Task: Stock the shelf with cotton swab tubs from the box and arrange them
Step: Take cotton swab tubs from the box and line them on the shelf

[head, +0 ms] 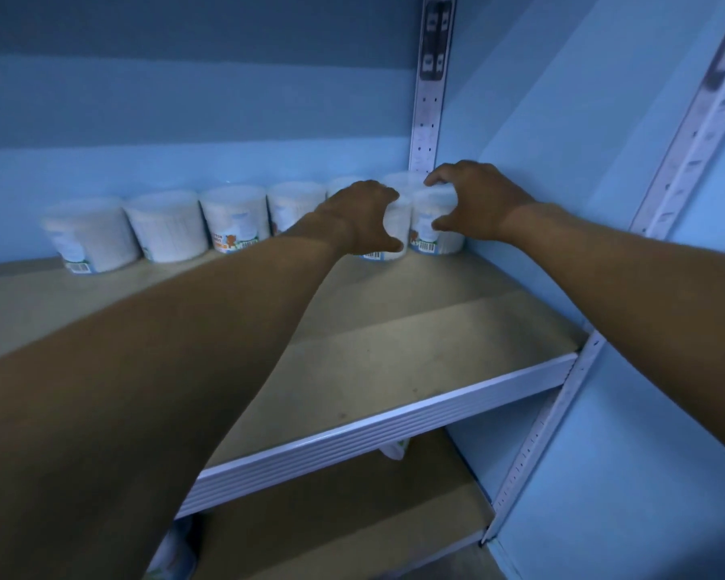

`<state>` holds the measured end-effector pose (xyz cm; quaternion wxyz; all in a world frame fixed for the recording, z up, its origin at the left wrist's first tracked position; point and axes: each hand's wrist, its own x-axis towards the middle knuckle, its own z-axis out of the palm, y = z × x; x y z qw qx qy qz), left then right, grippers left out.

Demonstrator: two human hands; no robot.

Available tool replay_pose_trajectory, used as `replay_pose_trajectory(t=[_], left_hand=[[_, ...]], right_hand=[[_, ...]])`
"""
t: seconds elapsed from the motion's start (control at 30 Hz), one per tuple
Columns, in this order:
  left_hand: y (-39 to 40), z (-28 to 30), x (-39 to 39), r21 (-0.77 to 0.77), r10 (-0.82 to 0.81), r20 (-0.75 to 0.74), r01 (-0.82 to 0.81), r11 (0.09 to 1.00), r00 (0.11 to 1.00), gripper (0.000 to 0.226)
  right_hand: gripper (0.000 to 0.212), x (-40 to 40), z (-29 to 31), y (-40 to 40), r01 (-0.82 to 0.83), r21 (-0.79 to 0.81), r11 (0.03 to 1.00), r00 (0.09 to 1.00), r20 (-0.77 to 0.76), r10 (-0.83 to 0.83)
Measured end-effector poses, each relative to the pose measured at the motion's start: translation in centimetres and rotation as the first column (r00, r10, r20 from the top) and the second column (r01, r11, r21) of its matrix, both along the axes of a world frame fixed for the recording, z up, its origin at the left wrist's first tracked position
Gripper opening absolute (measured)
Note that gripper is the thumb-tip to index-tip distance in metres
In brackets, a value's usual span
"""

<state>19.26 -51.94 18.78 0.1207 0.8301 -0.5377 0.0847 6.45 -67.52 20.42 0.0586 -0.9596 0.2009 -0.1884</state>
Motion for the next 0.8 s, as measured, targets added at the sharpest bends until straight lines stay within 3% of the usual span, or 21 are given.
replay_pose_trajectory(t=[0.2, 0.8], left_hand=[[3.5, 1.3, -1.5, 0.002, 0.005, -0.003, -0.005, 1.000, 1.000, 0.081], [20.2, 4.1, -10.7, 0.030, 0.001, -0.006, -0.001, 1.000, 1.000, 0.064]], right_hand=[[0.061, -2.3, 0.5, 2.7, 0.009, 0.010, 1.000, 0.999, -0.046, -0.009], [0.049, -11.7, 0.7, 16.5, -0.206, 0.108, 0.973, 0.978, 0.059, 0.201]])
